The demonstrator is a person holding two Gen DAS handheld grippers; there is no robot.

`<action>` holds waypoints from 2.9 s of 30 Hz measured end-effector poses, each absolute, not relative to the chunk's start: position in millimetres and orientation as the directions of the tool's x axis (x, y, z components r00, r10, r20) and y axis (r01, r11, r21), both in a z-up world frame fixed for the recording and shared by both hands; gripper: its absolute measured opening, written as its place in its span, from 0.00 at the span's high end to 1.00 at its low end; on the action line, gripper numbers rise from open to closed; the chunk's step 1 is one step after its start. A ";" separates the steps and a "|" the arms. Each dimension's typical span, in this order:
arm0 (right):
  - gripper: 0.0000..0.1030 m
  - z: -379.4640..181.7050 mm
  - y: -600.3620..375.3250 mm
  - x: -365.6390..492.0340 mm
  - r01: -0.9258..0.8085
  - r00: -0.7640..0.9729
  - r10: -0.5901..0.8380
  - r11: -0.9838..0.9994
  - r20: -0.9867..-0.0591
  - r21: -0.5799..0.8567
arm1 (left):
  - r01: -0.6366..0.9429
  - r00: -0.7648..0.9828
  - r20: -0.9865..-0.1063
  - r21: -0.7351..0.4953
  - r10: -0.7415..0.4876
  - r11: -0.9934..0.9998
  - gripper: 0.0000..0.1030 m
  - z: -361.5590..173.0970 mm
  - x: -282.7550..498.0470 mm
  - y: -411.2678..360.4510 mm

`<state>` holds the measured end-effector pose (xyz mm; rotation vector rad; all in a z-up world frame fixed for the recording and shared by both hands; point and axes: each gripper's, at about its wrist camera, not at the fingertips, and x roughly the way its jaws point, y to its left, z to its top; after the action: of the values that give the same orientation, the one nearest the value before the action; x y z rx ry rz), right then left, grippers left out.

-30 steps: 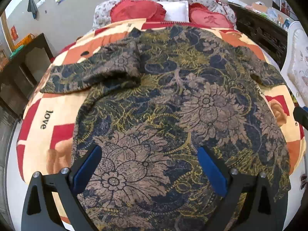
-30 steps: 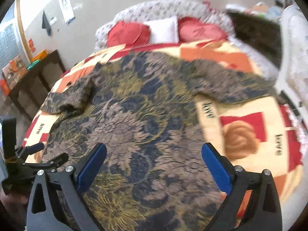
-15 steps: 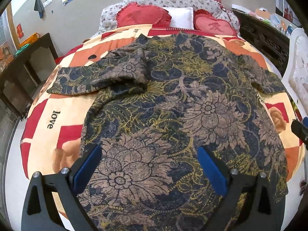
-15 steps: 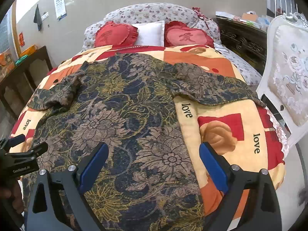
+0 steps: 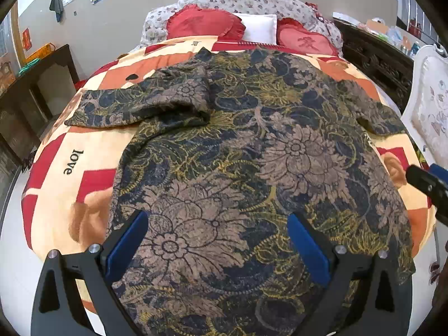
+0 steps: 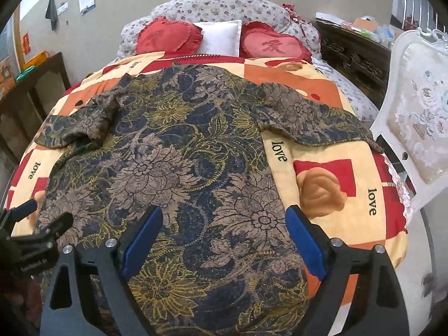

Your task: Fold small clothes

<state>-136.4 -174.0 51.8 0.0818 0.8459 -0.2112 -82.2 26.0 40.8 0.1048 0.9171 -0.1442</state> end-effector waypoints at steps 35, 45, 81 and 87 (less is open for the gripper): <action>0.11 45.9 -171.8 -139.5 0.231 0.623 -0.216 0.969 -0.752 -0.086 | 0.193 0.570 -0.808 -0.046 -0.150 0.980 0.02 25.8 -93.1 22.5; 0.11 47.9 -170.0 -140.1 0.237 0.626 -0.222 0.967 -0.748 -0.089 | 0.172 0.561 -0.819 -0.034 -0.126 0.985 0.02 20.1 -92.8 25.1; 0.11 33.6 -182.8 -134.6 0.204 0.599 0.012 0.965 -0.800 0.167 | 0.177 0.544 -0.831 -0.022 -0.116 0.984 0.02 13.6 -92.1 21.9; 0.11 34.4 -190.7 -135.3 0.211 0.607 0.040 0.955 -0.794 0.209 | 0.182 0.542 -0.833 -0.009 -0.108 0.983 0.02 13.8 -92.8 18.0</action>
<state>-135.3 -190.7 34.4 0.2961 0.9164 -0.1007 -92.8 18.0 13.8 0.0818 0.9827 -0.1727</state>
